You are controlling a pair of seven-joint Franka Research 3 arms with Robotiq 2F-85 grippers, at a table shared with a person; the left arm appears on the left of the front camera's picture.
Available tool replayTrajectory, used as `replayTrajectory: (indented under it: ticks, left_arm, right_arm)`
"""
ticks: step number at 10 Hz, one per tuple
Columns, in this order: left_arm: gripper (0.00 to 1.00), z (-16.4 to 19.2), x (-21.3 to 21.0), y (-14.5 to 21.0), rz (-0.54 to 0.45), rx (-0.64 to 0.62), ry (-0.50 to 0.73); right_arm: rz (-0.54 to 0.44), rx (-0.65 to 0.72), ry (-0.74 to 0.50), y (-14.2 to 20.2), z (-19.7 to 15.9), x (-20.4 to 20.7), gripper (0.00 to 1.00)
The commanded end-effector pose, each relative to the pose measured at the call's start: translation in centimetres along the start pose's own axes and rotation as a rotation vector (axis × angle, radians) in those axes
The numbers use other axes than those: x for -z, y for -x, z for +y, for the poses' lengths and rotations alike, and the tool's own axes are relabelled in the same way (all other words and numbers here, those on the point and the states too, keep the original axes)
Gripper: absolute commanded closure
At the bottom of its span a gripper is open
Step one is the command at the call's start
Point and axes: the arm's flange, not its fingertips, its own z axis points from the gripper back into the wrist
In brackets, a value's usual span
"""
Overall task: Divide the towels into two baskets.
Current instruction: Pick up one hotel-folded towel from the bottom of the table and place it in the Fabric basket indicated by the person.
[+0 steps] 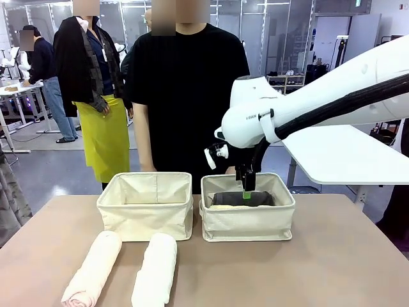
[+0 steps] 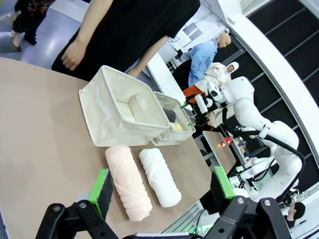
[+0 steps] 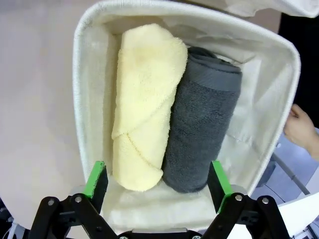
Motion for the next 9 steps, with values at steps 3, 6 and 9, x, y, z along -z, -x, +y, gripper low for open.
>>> replayTrajectory:
  ticks: [3, 6, 9]
  left_arm:
    - [0.0, -0.2, -0.2, 0.0, -0.005, 0.007, 0.01]
    - [0.0, -0.2, -0.2, 0.0, -0.005, 0.007, 0.01]
    - [0.0, -0.2, -0.2, 0.0, -0.005, 0.007, 0.01]
  right_arm:
    - [-0.215, 0.235, -0.079, 7.5, 7.8, -8.5, 0.0]
    - [-0.512, 0.63, -0.225, 19.1, 13.7, -8.7, 0.0]
    - [-0.806, 0.958, -0.434, 31.6, 20.4, -5.1, 0.0]
